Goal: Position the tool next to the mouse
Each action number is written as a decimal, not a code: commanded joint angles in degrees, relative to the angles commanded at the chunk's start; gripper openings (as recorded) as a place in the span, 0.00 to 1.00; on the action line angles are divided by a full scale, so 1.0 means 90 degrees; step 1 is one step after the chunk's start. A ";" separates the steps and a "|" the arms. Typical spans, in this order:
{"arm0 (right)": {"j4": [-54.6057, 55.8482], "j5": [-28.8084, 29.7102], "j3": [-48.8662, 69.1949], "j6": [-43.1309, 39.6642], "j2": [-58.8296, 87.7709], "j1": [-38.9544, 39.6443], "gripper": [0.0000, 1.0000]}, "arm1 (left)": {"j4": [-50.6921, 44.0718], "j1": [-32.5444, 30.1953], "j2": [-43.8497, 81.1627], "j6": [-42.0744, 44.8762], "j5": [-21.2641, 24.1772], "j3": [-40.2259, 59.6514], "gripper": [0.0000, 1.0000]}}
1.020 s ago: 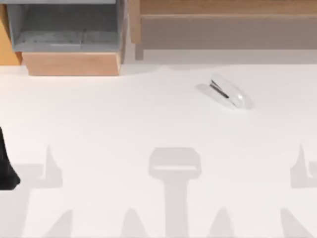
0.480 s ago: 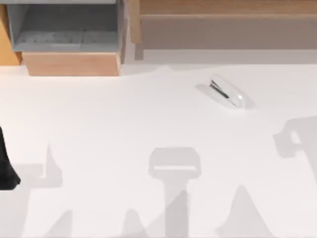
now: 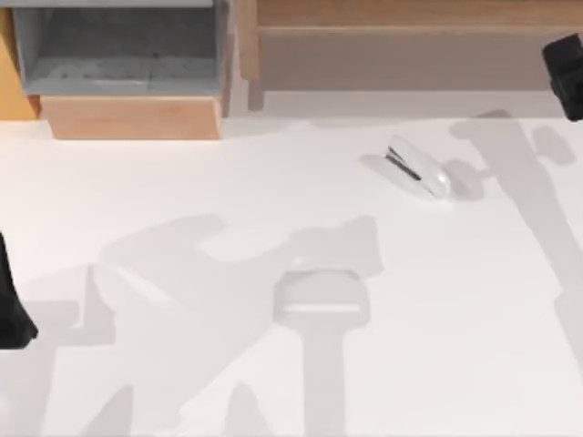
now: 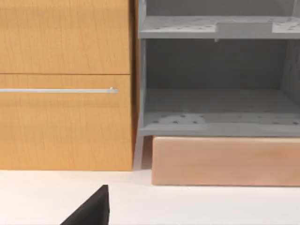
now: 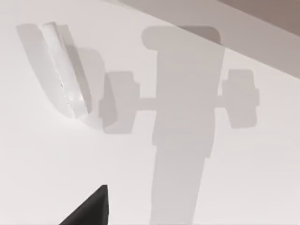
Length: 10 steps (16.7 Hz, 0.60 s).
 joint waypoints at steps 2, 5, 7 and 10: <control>-0.0676 -0.0048 0.1262 -0.0217 0.1331 0.0184 1.00 | 0.0000 0.0000 0.0000 0.0000 0.0000 0.0000 1.00; -0.1606 -0.0150 0.3023 -0.0531 0.3201 0.0463 1.00 | 0.0000 0.0000 0.0000 0.0000 0.0000 0.0000 1.00; -0.2133 -0.0228 0.4045 -0.0723 0.4292 0.0632 1.00 | 0.0000 0.0000 0.0000 0.0000 0.0000 0.0000 1.00; -0.2748 -0.0336 0.5290 -0.0968 0.5612 0.0832 1.00 | 0.0000 0.0000 0.0000 0.0000 0.0000 0.0000 1.00</control>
